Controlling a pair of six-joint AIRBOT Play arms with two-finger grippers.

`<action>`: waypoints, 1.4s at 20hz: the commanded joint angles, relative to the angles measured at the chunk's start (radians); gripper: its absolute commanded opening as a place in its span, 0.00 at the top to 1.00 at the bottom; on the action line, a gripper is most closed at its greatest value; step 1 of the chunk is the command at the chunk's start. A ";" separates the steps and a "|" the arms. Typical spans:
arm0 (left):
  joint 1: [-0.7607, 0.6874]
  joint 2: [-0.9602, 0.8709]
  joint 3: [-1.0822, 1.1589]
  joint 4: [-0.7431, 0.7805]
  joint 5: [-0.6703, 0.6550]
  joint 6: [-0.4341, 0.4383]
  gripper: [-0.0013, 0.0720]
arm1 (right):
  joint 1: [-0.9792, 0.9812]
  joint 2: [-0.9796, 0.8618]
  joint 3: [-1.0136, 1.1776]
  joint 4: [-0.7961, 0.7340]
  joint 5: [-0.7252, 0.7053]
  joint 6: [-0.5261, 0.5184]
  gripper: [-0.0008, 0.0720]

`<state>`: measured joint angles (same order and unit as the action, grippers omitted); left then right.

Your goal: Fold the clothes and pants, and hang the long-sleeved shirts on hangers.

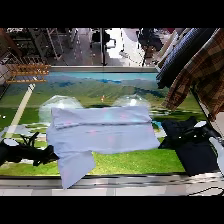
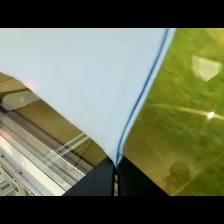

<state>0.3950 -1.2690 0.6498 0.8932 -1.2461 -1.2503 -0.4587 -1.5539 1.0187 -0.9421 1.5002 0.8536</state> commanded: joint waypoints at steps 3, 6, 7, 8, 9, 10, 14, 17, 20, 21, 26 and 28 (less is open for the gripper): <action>0.093 0.009 0.199 -0.375 -0.153 0.085 0.98 | 0.038 0.140 0.114 0.018 -0.061 0.034 0.97; 0.075 -0.080 0.332 -0.549 -0.056 0.091 0.98 | 0.137 0.126 0.210 0.023 -0.299 0.114 0.97; 0.059 -0.132 0.371 -0.591 -0.010 0.090 0.98 | 0.172 0.105 0.248 0.021 -0.400 0.140 0.97; 0.044 -0.185 0.399 -0.636 0.037 0.091 0.98 | 0.202 0.070 0.294 0.021 -0.476 0.161 0.97; 0.032 -0.248 0.426 -0.687 0.083 0.091 0.98 | 0.225 0.025 0.345 0.021 -0.520 0.176 0.97; 0.023 -0.306 0.447 -0.738 0.119 0.092 0.98 | 0.249 -0.035 0.405 0.021 -0.552 0.187 0.97; -0.014 -0.518 0.539 -0.827 0.161 0.114 0.98 | 0.307 -0.311 0.646 0.018 -0.596 0.244 0.97; -0.039 -0.602 0.572 -0.858 0.192 0.115 0.38 | 0.307 -0.428 0.747 0.011 -0.559 0.268 0.47; -0.010 -0.590 0.573 -0.871 0.098 0.225 0.31 | 0.237 -0.433 0.774 -0.036 -0.441 0.316 0.31; 0.002 -0.573 0.573 -0.871 0.045 0.258 0.32 | 0.208 -0.435 0.774 -0.022 -0.398 0.315 0.30; -0.012 -0.468 0.573 -0.838 0.008 0.385 0.47 | 0.176 -0.518 0.775 0.124 -0.287 0.226 0.28; -0.029 -0.446 0.573 -0.760 0.008 0.409 0.69 | 0.193 -0.565 0.782 0.175 -0.285 0.224 0.27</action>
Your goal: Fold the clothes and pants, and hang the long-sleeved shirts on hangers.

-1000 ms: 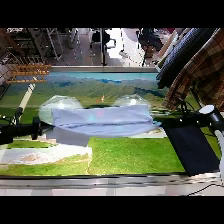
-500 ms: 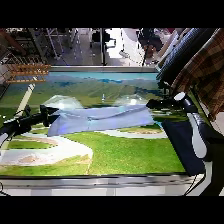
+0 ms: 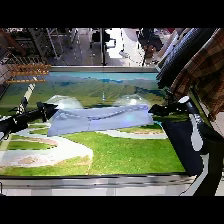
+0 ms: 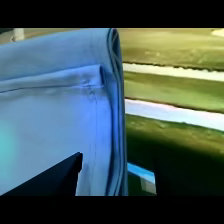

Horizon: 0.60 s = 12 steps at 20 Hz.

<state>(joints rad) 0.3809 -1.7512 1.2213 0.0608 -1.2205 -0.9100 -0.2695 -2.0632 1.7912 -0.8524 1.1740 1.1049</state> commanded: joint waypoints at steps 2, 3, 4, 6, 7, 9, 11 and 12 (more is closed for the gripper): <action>-0.037 0.039 0.001 0.180 -0.013 0.057 0.77 | 0.026 -0.098 0.041 0.139 0.090 -0.043 0.29; -0.058 0.039 0.001 0.248 0.008 0.057 0.83 | 0.040 -0.116 0.066 0.154 0.122 -0.045 0.30; -0.083 0.039 0.001 0.312 0.042 0.044 0.85 | 0.053 -0.129 0.094 0.155 0.165 -0.042 0.48; -0.144 0.039 0.001 0.441 0.128 0.010 0.91 | 0.064 -0.124 0.137 0.082 0.288 -0.050 0.96; -0.171 0.039 0.001 0.500 0.166 -0.014 0.96 | 0.064 -0.098 0.150 -0.020 0.336 -0.019 0.97; -0.226 0.039 0.001 0.621 0.224 -0.075 0.98 | 0.064 0.006 0.148 -0.273 0.353 0.066 0.97; -0.275 0.032 0.001 0.737 0.261 -0.171 0.98 | 0.063 0.133 0.148 -0.457 0.336 0.144 0.97; -0.297 0.025 0.001 0.776 0.272 -0.208 0.98 | 0.064 0.195 0.148 -0.489 0.334 0.171 0.97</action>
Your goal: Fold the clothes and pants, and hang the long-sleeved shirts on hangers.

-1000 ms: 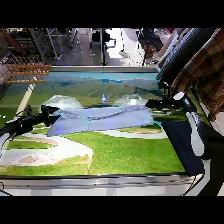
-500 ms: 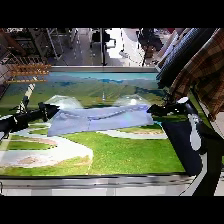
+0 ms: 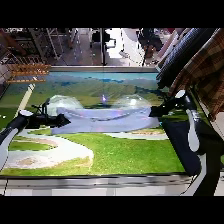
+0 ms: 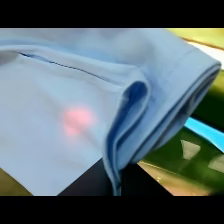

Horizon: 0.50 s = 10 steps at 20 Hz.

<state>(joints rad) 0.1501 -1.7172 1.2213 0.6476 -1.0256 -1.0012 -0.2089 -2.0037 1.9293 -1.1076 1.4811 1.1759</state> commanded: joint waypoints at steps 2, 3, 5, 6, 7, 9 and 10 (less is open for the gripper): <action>-0.108 -0.032 0.002 0.177 0.090 -0.122 0.98 | 0.029 0.216 0.010 -0.158 0.066 0.143 0.97; -0.128 -0.041 0.002 0.168 0.119 -0.122 0.98 | 0.069 0.238 0.010 -0.094 0.079 0.174 0.97; -0.151 -0.045 0.007 0.165 0.177 -0.140 0.98 | 0.205 0.250 0.010 -0.005 0.029 0.255 0.97; -0.143 -0.037 0.029 0.171 0.153 -0.152 0.98 | 0.300 0.247 0.010 -0.006 -0.036 0.308 0.97; -0.124 -0.020 0.058 0.183 0.108 -0.152 0.98 | 0.386 0.241 0.010 -0.015 -0.105 0.358 0.97; -0.049 0.050 0.126 0.209 -0.015 -0.152 0.98 | 0.593 0.205 0.010 -0.040 -0.311 0.472 0.97; 0.001 0.095 0.152 0.209 -0.087 -0.152 0.97 | 0.680 0.177 0.010 -0.043 -0.428 0.509 0.97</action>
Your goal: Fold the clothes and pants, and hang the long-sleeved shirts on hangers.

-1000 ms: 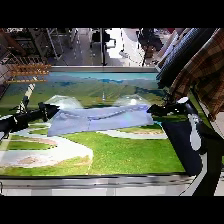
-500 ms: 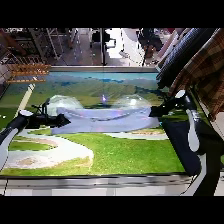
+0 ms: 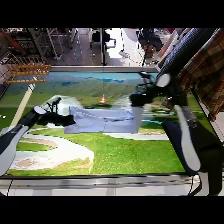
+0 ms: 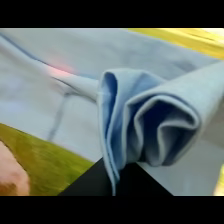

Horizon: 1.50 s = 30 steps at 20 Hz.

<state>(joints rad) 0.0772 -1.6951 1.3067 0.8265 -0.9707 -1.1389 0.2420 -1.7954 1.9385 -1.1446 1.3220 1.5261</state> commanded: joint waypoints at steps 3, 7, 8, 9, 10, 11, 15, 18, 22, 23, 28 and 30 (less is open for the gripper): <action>0.238 0.236 0.086 0.026 -0.343 -0.014 0.98 | 0.431 -0.149 0.002 0.018 -0.628 0.174 0.97; 0.315 0.332 0.086 0.026 -0.406 -0.013 0.98 | 0.483 -0.322 0.133 0.260 -0.700 0.005 0.39; 0.308 0.325 0.086 0.026 -0.404 -0.014 0.98 | 0.473 -0.326 0.146 0.354 -0.661 -0.138 0.30; 0.293 0.312 0.084 0.027 -0.402 -0.013 0.97 | 0.454 -0.306 0.146 0.403 -0.618 -0.244 0.26; 0.272 0.293 0.081 0.027 -0.402 -0.013 0.97 | 0.430 -0.277 0.146 0.399 -0.576 -0.294 0.26; 0.248 0.270 0.077 0.027 -0.403 -0.013 0.97 | 0.395 -0.235 0.146 0.355 -0.526 -0.301 0.26; 0.101 0.137 0.075 0.026 -0.349 0.001 0.97 | 0.162 -0.039 0.048 0.103 -0.293 -0.122 0.25; -0.023 0.031 0.075 0.027 -0.187 0.000 0.98 | -0.055 0.019 -0.055 0.157 -0.023 -0.102 0.18; -0.096 -0.098 0.081 0.042 -0.060 -0.076 0.98 | -0.211 -0.016 -0.286 0.384 0.043 -0.138 0.04; -0.096 -0.128 0.095 0.055 -0.062 -0.109 0.98 | -0.217 -0.046 -0.319 0.414 0.024 -0.164 0.04; -0.088 -0.196 0.179 0.147 -0.067 -0.228 0.98 | -0.201 -0.252 -0.282 0.577 -0.037 -0.229 0.04; -0.088 -0.203 0.195 0.170 -0.073 -0.238 0.98 | -0.173 -0.312 -0.217 0.598 -0.024 -0.218 0.04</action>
<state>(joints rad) -0.0078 -1.8717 1.4712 0.9401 -1.0504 -1.3270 0.0536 -2.0171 1.6760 -0.6304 1.2869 1.3205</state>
